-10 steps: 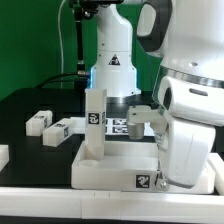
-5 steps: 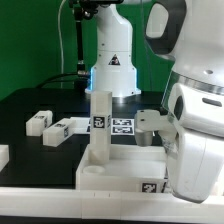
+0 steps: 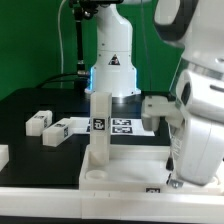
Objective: Assemble desk
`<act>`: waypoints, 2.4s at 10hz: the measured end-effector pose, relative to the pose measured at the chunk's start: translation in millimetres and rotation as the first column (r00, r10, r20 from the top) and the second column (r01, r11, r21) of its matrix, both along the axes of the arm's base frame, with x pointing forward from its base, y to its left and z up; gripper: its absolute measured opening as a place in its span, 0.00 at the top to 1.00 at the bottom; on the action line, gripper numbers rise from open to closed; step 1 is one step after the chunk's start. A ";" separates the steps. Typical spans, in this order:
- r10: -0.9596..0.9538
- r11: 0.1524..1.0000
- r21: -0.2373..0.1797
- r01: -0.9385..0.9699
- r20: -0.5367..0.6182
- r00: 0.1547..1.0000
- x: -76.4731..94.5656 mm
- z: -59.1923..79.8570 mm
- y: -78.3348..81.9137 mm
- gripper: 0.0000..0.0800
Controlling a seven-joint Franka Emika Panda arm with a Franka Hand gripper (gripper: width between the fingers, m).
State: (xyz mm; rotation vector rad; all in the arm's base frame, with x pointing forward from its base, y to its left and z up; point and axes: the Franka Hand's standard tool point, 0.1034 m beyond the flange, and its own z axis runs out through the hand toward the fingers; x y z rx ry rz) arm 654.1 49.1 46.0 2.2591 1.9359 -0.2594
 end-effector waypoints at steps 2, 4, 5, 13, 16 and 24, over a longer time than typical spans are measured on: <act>-0.006 1.000 -0.003 0.006 0.017 1.000 1.0 19.0 -9.7 0.27; -0.030 1.000 -0.003 0.030 0.030 0.999 2.9 31.5 -28.0 0.19; -0.039 0.999 -0.003 0.039 0.037 0.999 4.5 37.7 -38.3 0.19; -0.189 0.982 0.003 0.189 0.068 0.980 3.7 37.1 -42.6 0.19; -0.484 0.875 0.024 0.484 0.085 0.871 -2.4 37.3 -67.6 0.19; -0.911 0.410 0.051 0.911 0.074 0.406 -21.3 36.6 -117.1 0.19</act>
Offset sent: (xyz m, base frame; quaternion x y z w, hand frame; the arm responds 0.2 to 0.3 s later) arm -0.0058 -0.0363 0.0253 -0.0081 -0.0266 -0.0080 0.9996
